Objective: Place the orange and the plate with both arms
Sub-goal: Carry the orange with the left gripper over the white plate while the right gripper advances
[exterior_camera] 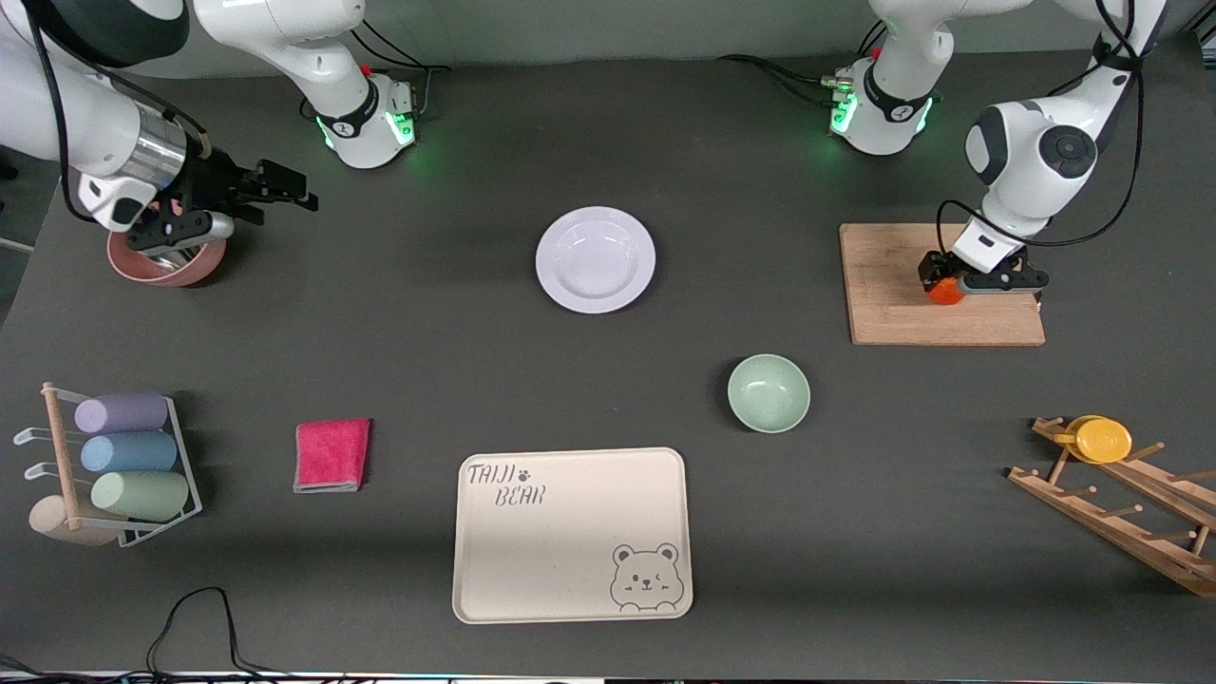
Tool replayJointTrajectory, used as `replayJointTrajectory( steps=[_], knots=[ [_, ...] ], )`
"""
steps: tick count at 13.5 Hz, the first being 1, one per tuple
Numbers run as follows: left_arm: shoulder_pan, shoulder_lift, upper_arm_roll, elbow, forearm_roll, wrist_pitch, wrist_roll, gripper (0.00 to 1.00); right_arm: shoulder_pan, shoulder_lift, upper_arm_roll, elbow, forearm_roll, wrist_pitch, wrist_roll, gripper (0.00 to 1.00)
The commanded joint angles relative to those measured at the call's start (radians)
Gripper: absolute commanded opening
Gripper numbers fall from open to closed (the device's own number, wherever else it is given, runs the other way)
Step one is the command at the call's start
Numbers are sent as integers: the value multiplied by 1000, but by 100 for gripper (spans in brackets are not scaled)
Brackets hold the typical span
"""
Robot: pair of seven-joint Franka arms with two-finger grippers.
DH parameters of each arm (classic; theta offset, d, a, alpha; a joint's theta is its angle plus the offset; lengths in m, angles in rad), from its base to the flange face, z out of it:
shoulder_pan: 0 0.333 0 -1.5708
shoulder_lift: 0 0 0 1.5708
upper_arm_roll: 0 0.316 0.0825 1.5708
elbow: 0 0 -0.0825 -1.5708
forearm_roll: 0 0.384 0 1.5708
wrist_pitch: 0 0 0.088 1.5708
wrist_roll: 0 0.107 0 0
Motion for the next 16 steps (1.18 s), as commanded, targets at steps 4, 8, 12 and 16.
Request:
replayJointTrajectory(
  steps=[4,8,12,16],
  knots=[
    [3,-226,-8,-23,-16,-238,226,0,5,-17,-80,-293,292,176,-315,100],
    [-98,-294,-16,180,-248,-638,223,0,5,110,-97,-401,544,243,-598,100],
    [-242,-294,-68,374,-265,-881,-62,0,5,308,-98,-429,780,245,-920,100],
    [-466,-169,-256,581,-268,-897,-714,0,5,480,-97,-439,957,233,-1159,100]
  ],
)
